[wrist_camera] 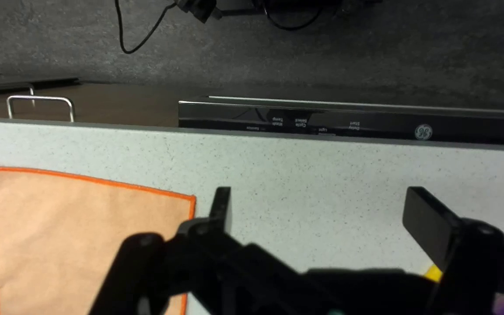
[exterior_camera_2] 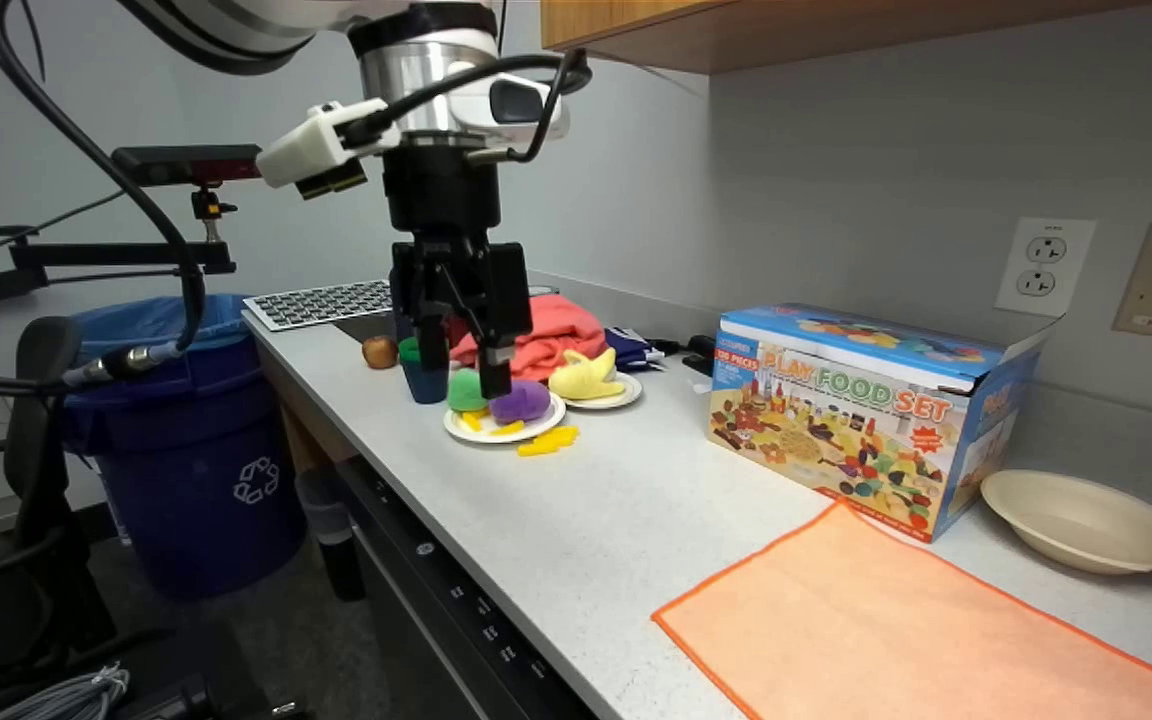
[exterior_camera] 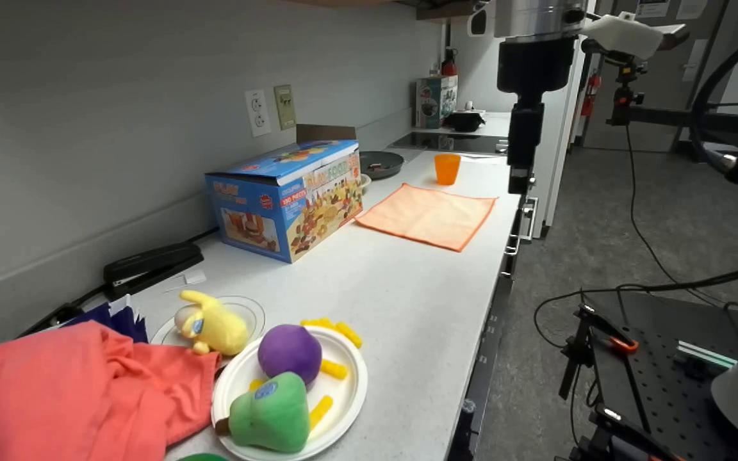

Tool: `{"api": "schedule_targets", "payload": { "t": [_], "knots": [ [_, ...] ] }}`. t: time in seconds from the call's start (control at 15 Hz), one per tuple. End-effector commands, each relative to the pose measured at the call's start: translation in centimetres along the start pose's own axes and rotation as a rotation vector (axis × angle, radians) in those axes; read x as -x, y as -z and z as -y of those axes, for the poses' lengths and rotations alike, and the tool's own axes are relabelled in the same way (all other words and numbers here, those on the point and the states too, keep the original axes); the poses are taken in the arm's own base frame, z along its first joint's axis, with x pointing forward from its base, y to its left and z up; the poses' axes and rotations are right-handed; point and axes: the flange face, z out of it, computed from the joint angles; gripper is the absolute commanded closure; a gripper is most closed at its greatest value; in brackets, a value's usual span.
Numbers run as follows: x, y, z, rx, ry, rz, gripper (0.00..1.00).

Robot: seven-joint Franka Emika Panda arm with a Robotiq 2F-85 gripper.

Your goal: Fold the orange towel

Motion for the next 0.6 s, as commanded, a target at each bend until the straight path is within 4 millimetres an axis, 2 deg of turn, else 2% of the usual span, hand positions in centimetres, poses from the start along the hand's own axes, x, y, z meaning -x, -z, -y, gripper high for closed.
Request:
{"api": "schedule_targets", "payload": {
  "t": [0.0,0.33,0.53],
  "knots": [
    [-3.1,-0.9,-3.4,-0.067,-0.184,-0.005,0.00],
    [-8.0,-2.2,-10.3,-0.117,-0.425,-0.046,0.00],
    [-10.5,-2.8,-11.8,-0.095,-0.475,-0.061,0.00]
  ]
}}
